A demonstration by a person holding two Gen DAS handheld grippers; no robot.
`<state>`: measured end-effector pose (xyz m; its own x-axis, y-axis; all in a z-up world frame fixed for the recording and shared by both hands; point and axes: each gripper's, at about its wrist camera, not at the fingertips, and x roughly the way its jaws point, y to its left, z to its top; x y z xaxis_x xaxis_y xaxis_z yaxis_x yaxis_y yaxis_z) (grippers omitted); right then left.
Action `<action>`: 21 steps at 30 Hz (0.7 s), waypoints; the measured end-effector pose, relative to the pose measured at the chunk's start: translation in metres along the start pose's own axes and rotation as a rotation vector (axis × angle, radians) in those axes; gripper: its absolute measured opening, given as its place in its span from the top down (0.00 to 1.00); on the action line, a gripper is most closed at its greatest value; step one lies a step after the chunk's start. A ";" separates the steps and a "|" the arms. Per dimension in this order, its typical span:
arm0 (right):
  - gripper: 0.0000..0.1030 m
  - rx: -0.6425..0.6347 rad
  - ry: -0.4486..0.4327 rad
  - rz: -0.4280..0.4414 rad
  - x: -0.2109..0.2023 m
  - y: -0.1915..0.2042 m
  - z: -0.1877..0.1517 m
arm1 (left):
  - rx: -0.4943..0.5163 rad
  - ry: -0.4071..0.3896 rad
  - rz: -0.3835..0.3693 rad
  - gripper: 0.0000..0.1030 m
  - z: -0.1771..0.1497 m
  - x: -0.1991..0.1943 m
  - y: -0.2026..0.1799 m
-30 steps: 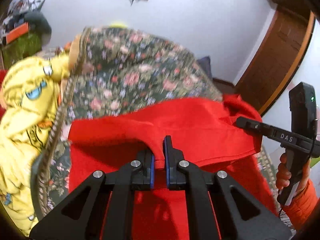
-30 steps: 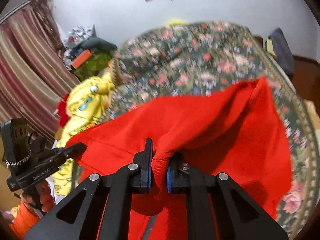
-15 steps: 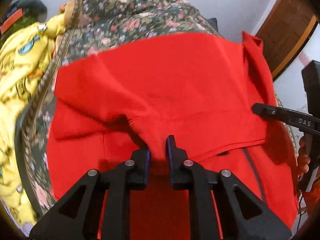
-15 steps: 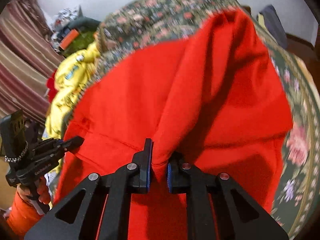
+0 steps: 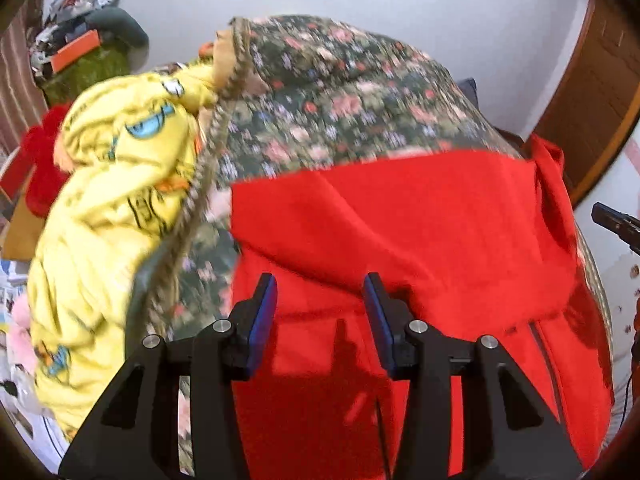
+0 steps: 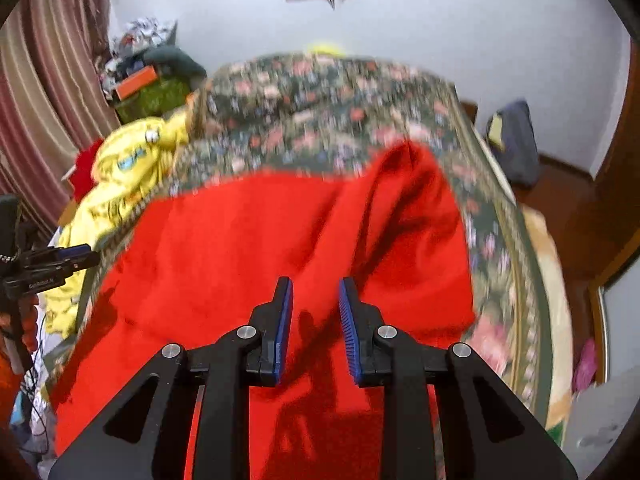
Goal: Fold large clothes
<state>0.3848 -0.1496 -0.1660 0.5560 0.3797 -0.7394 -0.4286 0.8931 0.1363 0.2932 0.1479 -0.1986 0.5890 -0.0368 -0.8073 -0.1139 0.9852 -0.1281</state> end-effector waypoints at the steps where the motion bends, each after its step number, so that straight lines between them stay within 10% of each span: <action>1: 0.72 -0.005 -0.011 0.004 0.002 0.002 0.006 | -0.005 -0.005 -0.005 0.57 0.008 0.004 0.001; 4: 0.55 -0.010 -0.036 0.029 0.019 0.008 0.027 | -0.018 -0.007 -0.039 0.57 0.027 0.022 -0.005; 11: 0.53 0.039 0.072 0.047 0.096 0.003 0.052 | -0.053 0.108 -0.036 0.57 0.044 0.097 -0.019; 21: 0.53 0.020 0.068 -0.244 0.099 -0.064 0.046 | 0.013 0.097 0.085 0.46 0.020 0.124 -0.008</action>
<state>0.4998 -0.1586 -0.2175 0.5917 0.1361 -0.7946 -0.2735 0.9611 -0.0390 0.3825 0.1392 -0.2860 0.4978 0.0320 -0.8667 -0.1497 0.9875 -0.0496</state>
